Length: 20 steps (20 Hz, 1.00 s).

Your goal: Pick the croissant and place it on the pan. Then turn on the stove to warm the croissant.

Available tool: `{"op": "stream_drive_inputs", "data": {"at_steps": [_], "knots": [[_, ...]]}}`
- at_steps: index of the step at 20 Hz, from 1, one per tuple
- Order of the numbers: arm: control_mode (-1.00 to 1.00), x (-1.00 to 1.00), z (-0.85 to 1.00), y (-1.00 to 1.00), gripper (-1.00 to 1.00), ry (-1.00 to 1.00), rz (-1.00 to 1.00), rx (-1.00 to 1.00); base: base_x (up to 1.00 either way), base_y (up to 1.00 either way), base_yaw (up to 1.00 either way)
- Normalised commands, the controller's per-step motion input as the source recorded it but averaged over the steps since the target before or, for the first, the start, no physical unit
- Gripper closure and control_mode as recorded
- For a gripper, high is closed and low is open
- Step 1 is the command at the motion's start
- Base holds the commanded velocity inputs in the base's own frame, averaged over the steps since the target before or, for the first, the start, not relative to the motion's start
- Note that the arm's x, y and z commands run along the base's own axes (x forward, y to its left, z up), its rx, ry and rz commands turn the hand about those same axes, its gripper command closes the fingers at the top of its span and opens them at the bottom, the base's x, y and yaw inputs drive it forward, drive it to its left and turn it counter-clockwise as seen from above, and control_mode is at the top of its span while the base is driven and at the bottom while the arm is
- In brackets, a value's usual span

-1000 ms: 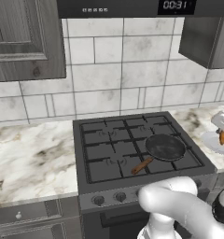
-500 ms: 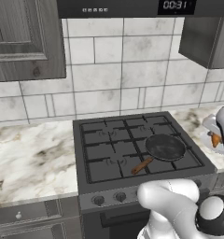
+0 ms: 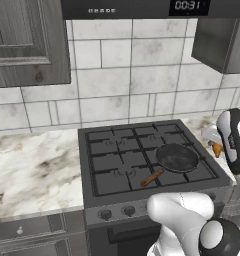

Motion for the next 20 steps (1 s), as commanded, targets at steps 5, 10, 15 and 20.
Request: {"op": "stream_drive_inputs", "data": {"at_steps": [5, 10, 15, 20], "knots": [[-1.00, 0.00, 0.00, 0.59, 1.00, 0.02, 0.11, -0.04, 0.00, 0.00, 0.00], [-1.00, 0.00, 0.00, 0.49, 1.00, 0.04, 0.07, -0.02, 0.00, 0.00, 0.00], [-1.00, 0.07, -0.01, 0.33, 1.00, 0.03, 0.02, 0.00, 0.00, 0.00, 0.00], [-1.00, 0.18, 0.00, 0.10, 1.00, 0.02, 0.00, 0.00, 0.00, 0.00, 0.00]]}}
